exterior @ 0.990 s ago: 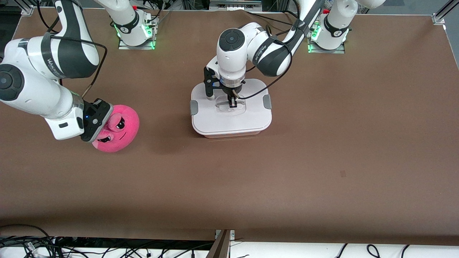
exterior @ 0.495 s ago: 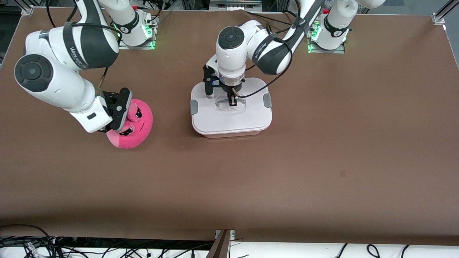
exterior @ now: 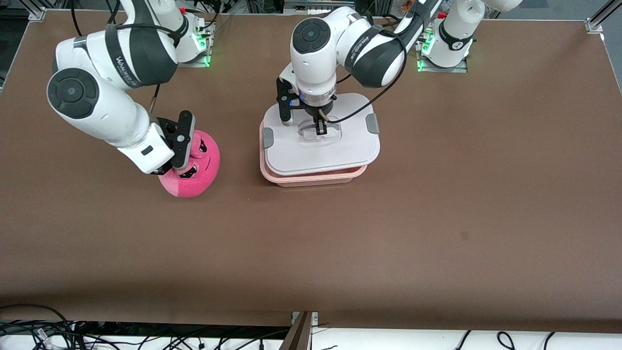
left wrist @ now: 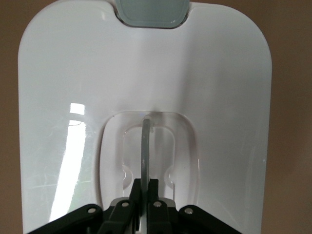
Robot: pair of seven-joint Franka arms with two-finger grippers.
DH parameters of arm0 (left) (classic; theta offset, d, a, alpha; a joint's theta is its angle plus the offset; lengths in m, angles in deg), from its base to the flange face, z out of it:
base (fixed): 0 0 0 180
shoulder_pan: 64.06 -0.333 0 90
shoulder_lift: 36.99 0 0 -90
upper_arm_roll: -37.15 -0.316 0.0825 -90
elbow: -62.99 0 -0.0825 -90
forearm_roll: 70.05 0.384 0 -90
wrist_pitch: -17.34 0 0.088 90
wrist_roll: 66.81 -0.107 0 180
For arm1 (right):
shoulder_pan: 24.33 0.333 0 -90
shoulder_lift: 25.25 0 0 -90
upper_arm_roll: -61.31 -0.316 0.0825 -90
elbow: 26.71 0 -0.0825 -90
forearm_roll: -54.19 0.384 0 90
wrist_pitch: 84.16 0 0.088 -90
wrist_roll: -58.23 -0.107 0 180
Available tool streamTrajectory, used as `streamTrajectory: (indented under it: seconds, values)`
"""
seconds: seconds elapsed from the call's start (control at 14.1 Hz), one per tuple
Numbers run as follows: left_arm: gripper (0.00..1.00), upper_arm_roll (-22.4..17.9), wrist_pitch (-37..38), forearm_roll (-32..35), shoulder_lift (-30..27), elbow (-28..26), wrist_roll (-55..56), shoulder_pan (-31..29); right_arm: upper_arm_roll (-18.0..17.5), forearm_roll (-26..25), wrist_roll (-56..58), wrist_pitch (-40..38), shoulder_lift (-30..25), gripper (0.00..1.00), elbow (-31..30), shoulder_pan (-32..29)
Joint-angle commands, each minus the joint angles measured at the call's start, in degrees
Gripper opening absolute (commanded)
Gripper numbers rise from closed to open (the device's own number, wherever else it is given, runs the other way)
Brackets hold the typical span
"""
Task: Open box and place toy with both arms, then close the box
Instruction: 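Lift the lid off with the left gripper while the right gripper lifts the plush, then lower the pink plush into the pink box with the right gripper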
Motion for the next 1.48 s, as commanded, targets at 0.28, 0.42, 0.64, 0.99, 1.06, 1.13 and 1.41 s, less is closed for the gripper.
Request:
streamTrajectory:
  seconds: [0.28, 0.42, 0.64, 0.99, 1.06, 1.13, 1.41]
  values:
    - [0.0, 0.1, 9.57, 0.26, -4.45, 1.15, -8.97, -9.74, -4.17, -0.58, 2.38, -3.81, -0.07, 0.0, 2.64, 2.58]
    - [0.0, 0.1, 12.74, -0.54, -5.42, 1.58, -15.2, -15.89, -4.26, -0.41, 2.29, -3.81, -0.07, 0.0, 2.64, 5.12]
    - [0.0, -0.34, 15.91, 0.34, -5.42, 2.64, -25.58, -23.54, -4.35, -0.32, -1.56, -4.94, 0.37, 0.0, 2.64, 8.45]
    - [0.0, -0.34, 16.01, 0.43, -4.99, 2.73, -36.22, -36.73, -4.26, -2.85, -15.52, -3.99, 3.7, 0.0, 2.73, 19.0]
    - [0.0, -0.34, 16.01, 0.43, -4.81, 2.73, -37.72, -39.28, -4.26, -4.0, -17.81, -3.03, 4.93, 0.0, 3.08, 20.59]
    - [0.0, -0.34, 16.01, 0.52, -4.64, 2.73, -39.31, -41.39, -4.26, -4.88, -19.05, -1.54, 6.07, 0.0, 3.34, 22.08]
    - [0.0, -0.43, 16.01, 0.52, -3.85, 2.2, -45.54, -47.11, -4.17, -5.86, -20.12, 1.02, 9.5, 0.0, 6.5, 22.97]
